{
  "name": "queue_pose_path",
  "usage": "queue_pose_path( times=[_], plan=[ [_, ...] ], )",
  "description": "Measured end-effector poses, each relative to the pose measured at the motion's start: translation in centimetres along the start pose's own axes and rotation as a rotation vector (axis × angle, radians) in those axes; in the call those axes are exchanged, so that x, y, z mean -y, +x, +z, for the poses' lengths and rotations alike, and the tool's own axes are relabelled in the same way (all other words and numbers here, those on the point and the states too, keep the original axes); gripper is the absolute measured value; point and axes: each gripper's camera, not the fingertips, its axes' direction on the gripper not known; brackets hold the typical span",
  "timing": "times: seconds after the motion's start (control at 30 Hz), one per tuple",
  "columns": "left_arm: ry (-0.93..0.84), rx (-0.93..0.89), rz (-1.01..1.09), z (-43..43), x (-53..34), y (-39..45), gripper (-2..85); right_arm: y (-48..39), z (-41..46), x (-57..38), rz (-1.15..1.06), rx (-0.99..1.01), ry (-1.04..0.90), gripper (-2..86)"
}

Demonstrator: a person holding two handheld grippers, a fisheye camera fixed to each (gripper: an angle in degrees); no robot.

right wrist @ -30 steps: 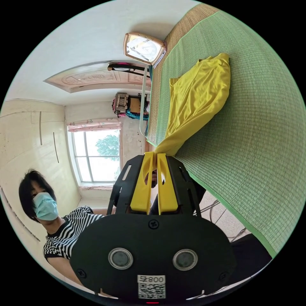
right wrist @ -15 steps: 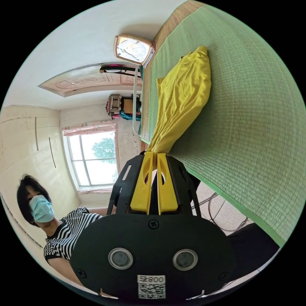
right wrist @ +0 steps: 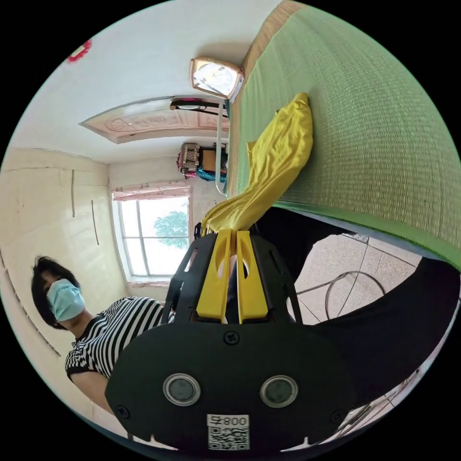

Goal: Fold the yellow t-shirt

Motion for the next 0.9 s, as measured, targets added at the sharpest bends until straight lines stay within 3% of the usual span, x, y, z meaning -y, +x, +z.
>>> queue_pose_path(
  times=[0.47, 0.9],
  plan=[
    [-0.204, -0.159, 0.366, 19.2, -5.8, 15.4, 2.9, -9.8, -21.6, -21.4, -0.343, 0.137, 0.281, 1.5],
    [-0.401, -0.1, 0.353, 46.4, -5.8, 21.6, 2.8, -10.5, -45.4, -29.3, -0.311, 0.076, 0.517, 1.6]
  ],
)
